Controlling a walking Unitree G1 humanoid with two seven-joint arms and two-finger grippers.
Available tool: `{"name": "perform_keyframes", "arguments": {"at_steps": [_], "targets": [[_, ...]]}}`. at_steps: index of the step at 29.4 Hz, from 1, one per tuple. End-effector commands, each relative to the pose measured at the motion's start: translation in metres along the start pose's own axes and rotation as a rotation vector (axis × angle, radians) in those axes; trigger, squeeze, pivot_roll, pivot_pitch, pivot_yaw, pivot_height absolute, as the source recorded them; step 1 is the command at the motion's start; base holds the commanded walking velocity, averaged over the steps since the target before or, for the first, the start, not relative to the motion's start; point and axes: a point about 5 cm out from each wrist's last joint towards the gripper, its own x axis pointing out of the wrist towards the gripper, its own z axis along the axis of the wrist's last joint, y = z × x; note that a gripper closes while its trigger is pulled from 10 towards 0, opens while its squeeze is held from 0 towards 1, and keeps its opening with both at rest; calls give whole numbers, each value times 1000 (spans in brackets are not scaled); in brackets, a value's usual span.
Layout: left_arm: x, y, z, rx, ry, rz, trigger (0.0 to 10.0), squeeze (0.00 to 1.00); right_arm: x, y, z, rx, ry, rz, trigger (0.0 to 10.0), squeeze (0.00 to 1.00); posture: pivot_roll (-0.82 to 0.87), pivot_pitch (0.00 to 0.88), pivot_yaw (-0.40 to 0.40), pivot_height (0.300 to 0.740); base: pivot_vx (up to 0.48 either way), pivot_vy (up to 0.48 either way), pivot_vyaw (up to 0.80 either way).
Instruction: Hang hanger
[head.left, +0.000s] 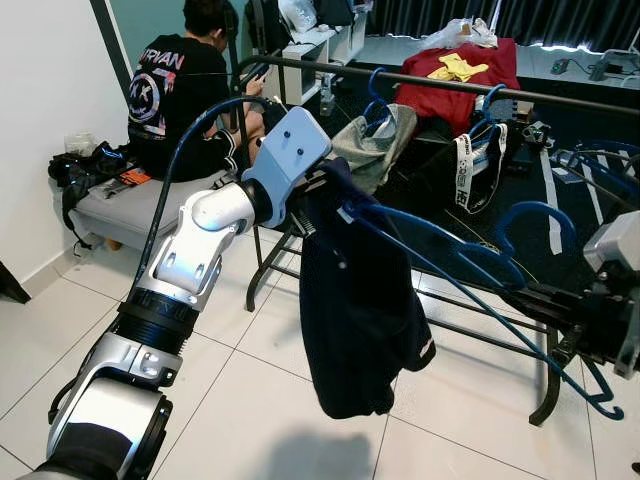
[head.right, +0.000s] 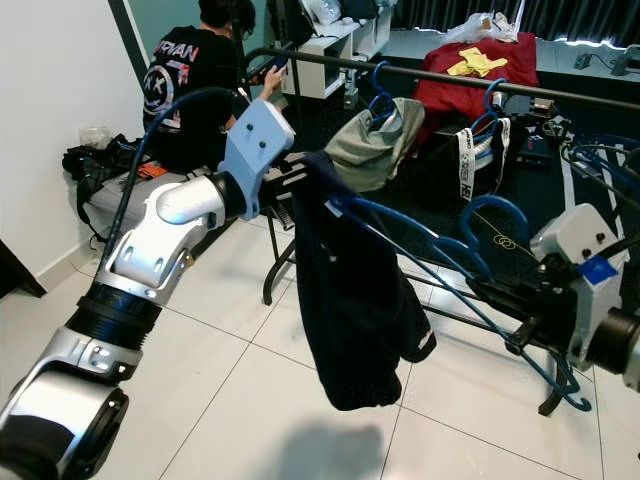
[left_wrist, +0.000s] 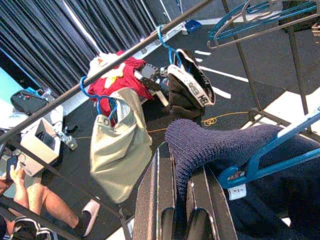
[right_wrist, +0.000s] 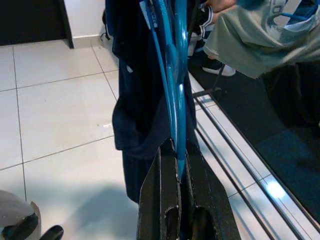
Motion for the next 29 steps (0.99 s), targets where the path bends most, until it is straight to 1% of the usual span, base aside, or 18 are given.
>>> {"name": "perform_keyframes", "arguments": {"at_steps": [1,2,6,7,9,11,13,14,15,16,18,21,22,23,24,25,26,29], "targets": [[0,-2,5,2,-25,-7,10000,0,2,5,1,7,-10,26,10000,0,-110,42,32,740,0,0,0],[0,-2,5,2,-25,-7,10000,0,2,5,1,7,-10,26,10000,0,-110,42,32,740,0,0,0],[6,-11,12,-23,-57,-25,10000,0,12,17,-5,24,9,90,10000,0,-108,41,31,740,0,0,0],[6,-11,12,-23,-57,-25,10000,0,12,17,-5,24,9,90,10000,0,-108,41,31,740,0,0,0],[11,-22,19,-53,-89,-53,10000,0,20,15,-9,32,11,66,10000,0,-105,39,32,740,0,0,0],[11,-22,19,-53,-89,-53,10000,0,20,15,-9,32,11,66,10000,0,-105,39,32,740,0,0,0],[15,-33,25,-79,-118,-80,10000,0,27,7,-9,30,12,9,10000,0,-106,39,31,740,0,0,0],[15,-33,25,-79,-118,-80,10000,0,27,7,-9,30,12,9,10000,0,-106,39,31,740,0,0,0],[16,-38,28,-91,-130,-94,10000,0,31,0,-10,31,18,-46,10000,0,-106,39,31,740,0,0,0],[16,-38,28,-91,-130,-94,10000,0,31,0,-10,31,18,-46,10000,0,-106,39,31,740,0,0,0],[17,-45,34,-128,-155,-123,10000,0,38,-13,-11,35,26,-150,10000,0,-103,38,30,740,0,0,0],[17,-45,34,-128,-155,-123,10000,0,38,-13,-11,35,26,-150,10000,0,-103,38,30,740,0,0,0],[17,-51,38,-188,-176,-160,10000,0,42,-18,-12,39,30,-193,10000,0,-100,38,31,740,0,0,0],[17,-51,38,-188,-176,-160,10000,0,42,-18,-12,39,30,-193,10000,0,-100,38,31,740,0,0,0],[15,-63,43,-265,-206,-235,10000,0,50,-21,-14,54,35,-225,10000,0,-98,38,30,740,0,0,0],[15,-63,43,-265,-206,-235,10000,0,50,-21,-14,54,35,-225,10000,0,-98,38,30,740,0,0,0],[12,-78,46,-363,-234,-315,10000,0,59,-21,-17,81,32,-236,10000,0,-93,41,28,740,0,0,0],[12,-78,46,-363,-234,-315,10000,0,59,-21,-17,81,32,-236,10000,0,-93,41,28,740,0,0,0]]}}
